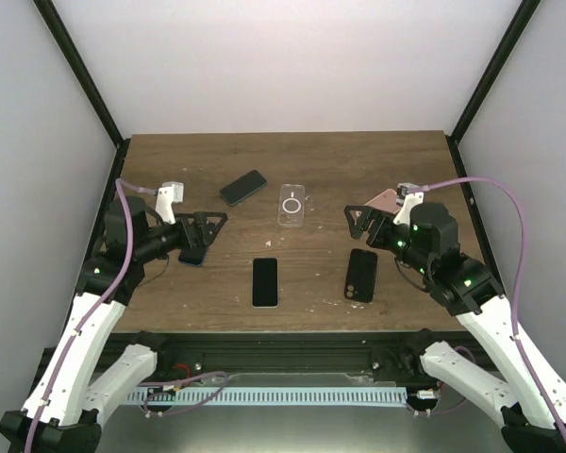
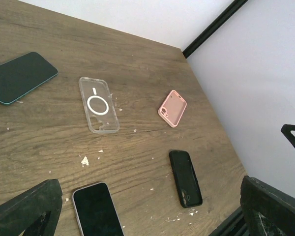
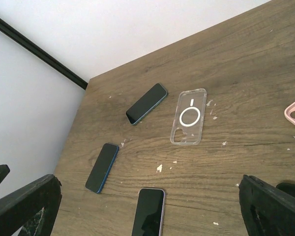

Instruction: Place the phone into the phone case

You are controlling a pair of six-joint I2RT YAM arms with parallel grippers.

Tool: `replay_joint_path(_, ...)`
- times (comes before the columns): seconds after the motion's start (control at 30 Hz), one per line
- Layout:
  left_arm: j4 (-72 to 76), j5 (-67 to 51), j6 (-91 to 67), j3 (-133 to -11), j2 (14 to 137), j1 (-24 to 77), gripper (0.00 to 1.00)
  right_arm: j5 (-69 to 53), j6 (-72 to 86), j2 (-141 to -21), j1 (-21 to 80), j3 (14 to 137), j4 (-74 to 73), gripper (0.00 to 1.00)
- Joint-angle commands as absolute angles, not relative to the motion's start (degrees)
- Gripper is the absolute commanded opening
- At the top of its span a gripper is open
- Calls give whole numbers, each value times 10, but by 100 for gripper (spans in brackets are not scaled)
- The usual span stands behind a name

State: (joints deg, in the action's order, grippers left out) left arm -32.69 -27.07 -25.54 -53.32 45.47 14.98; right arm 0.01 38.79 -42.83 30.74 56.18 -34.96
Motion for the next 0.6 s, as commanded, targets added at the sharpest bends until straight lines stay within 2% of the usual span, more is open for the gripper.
replay_joint_path(0.0,-321,-273,-256,-527,450,146,100,-4,397,-421,314,561,-359,100)
replay_joint_path(0.37,-323,-245,-272,-505,461,147,100,14,403,-426,314,530,-362,100)
replay_joint_path(0.57,-331,-265,-258,-496,500,146,98,57,344,-513,314,545,-410,100)
